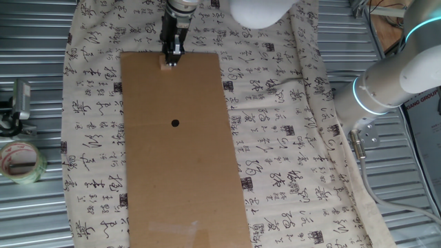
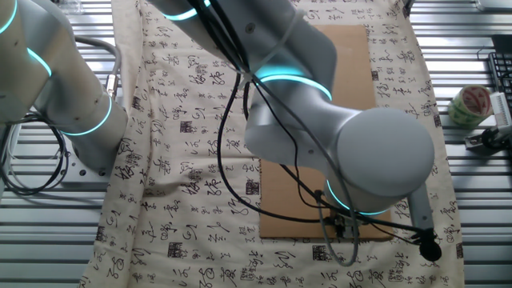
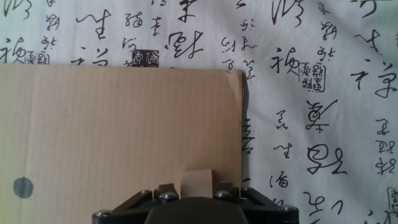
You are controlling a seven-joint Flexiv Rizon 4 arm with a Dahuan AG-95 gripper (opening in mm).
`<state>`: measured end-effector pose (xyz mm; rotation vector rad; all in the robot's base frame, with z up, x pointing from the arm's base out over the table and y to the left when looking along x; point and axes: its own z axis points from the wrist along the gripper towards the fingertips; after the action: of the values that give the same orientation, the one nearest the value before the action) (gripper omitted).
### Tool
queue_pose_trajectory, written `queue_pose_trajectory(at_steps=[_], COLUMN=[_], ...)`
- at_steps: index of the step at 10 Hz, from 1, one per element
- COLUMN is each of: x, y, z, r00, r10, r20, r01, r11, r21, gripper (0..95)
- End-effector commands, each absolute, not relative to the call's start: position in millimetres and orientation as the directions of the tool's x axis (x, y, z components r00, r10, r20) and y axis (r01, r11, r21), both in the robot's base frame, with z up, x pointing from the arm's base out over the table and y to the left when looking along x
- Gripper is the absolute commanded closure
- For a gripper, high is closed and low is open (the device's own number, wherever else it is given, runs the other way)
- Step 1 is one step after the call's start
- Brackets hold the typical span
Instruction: Grab the block and place it at the designated location
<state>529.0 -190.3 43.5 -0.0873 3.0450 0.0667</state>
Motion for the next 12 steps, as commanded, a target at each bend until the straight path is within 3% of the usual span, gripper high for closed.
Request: queue_pose_trajectory(at_steps=[1,12], x=[526.6,526.1], y=[-190.7,-190.7], z=[43.0,42.9], r00=[-0.994,-0.994], r10=[-0.055,-0.066], r20=[-0.098,-0.092], r01=[-0.059,-0.069], r11=[0.998,0.997], r21=[0.039,0.023], gripper=[57.0,57.0])
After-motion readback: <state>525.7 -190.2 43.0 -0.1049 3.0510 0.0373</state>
